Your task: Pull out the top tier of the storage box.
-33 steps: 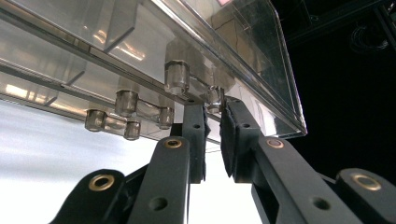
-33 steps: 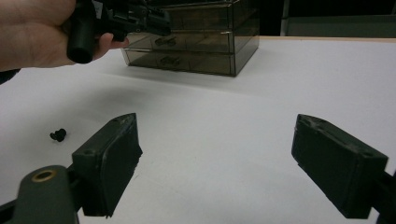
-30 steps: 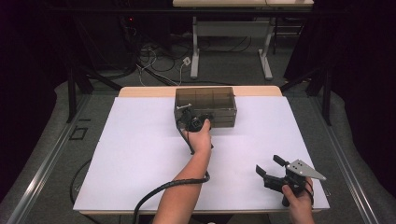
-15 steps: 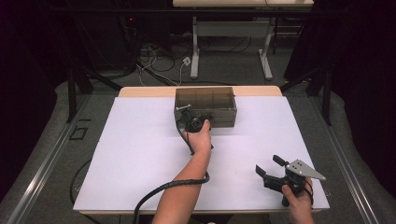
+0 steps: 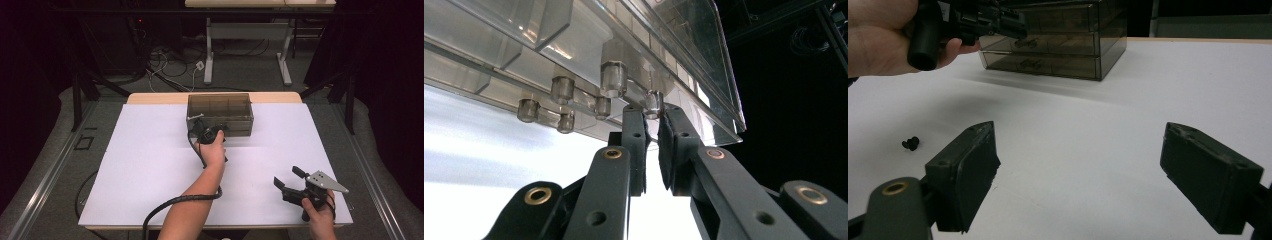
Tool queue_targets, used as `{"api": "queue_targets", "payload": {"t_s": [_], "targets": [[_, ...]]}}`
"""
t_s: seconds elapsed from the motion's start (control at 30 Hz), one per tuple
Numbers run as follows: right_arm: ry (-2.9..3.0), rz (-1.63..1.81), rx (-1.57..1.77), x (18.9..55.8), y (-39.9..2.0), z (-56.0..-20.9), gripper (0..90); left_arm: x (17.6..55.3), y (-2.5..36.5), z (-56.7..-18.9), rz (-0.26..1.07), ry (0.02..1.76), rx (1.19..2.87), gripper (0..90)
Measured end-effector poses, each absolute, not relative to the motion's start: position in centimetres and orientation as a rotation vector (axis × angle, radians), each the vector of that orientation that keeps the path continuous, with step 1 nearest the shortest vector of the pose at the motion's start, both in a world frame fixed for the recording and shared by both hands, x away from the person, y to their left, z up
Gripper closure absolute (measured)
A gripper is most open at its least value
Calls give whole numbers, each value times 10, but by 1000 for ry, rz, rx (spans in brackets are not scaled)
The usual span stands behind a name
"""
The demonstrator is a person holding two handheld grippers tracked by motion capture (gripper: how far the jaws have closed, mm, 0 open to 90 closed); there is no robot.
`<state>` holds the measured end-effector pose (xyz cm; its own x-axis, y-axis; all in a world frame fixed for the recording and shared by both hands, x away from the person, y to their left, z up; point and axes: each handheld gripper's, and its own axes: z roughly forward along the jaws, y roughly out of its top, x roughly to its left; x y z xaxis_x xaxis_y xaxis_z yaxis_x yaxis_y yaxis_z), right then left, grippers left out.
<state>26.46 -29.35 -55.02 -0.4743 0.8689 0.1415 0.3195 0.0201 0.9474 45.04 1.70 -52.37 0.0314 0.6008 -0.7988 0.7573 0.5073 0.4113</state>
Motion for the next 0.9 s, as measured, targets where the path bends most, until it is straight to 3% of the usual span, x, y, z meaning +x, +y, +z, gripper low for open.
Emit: {"api": "queue_targets", "payload": {"t_s": [0.9], "targets": [[1821, 1464, 1208, 265, -293, -551, 148, 434, 22, -525, -200, 1629, 1202, 823]]}}
